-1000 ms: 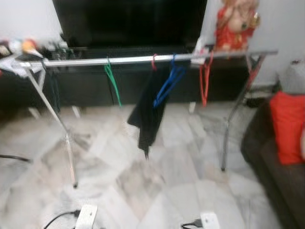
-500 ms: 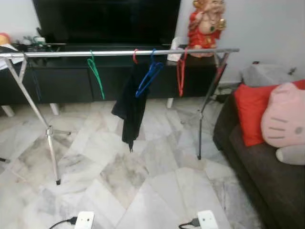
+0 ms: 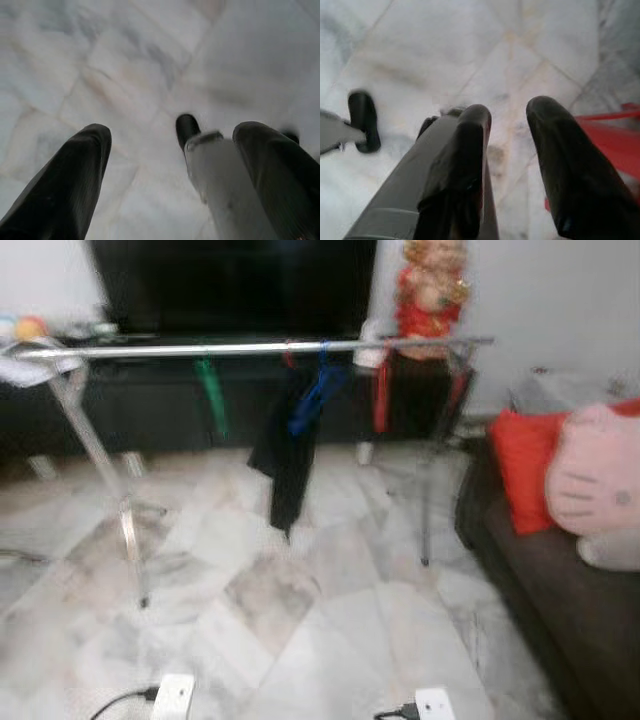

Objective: Hang hanger

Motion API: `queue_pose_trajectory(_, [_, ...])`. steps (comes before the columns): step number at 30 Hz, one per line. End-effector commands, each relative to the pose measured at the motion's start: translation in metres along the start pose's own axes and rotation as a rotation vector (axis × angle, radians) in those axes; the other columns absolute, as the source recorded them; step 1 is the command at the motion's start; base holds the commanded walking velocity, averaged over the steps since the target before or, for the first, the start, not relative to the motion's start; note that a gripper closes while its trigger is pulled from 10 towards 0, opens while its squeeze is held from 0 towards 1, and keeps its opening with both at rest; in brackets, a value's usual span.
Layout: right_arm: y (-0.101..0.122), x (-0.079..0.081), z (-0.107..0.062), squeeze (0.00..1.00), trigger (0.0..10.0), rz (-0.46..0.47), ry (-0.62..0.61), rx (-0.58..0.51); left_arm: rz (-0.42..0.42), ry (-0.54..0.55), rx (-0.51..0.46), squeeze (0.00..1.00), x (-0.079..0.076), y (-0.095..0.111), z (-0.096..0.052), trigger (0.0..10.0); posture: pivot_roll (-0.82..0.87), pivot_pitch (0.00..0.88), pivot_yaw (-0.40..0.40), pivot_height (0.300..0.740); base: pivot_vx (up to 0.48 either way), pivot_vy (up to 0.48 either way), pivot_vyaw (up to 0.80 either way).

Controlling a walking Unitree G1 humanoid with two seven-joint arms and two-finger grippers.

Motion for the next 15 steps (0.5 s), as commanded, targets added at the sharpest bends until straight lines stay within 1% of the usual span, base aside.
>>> queue_pose_trajectory(1, [0.0073, -0.0106, 0.0010, 0.00, 10.0, 0.004, -0.030, -0.021, -0.001, -0.002, 0.042, 0.00, -0.0021, -0.0122, -0.0016, 10.0, -0.08, 0.000, -0.039, 0.740, 0.000, 0.000, 0.00])
queue_pose_trajectory(15, [0.0073, -0.0106, 0.0010, 0.00, 10.0, 0.004, -0.030, -0.021, -0.001, -0.002, 0.042, 0.00, -0.0021, -0.0122, -0.0016, 10.0, -0.08, 0.000, -0.039, 0.740, 0.000, 0.000, 0.00])
Point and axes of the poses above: a point about 5 cm out from each wrist's last joint towards the gripper, its own z axis pointing out of the wrist towards the gripper, its own y axis along the axis of the wrist's last joint, x = y × z, the point moved 1 cm from there along z, pointing out of the wrist towards the gripper, and after that the axes turned 9 degrees about -z, right-handed, at the moved point
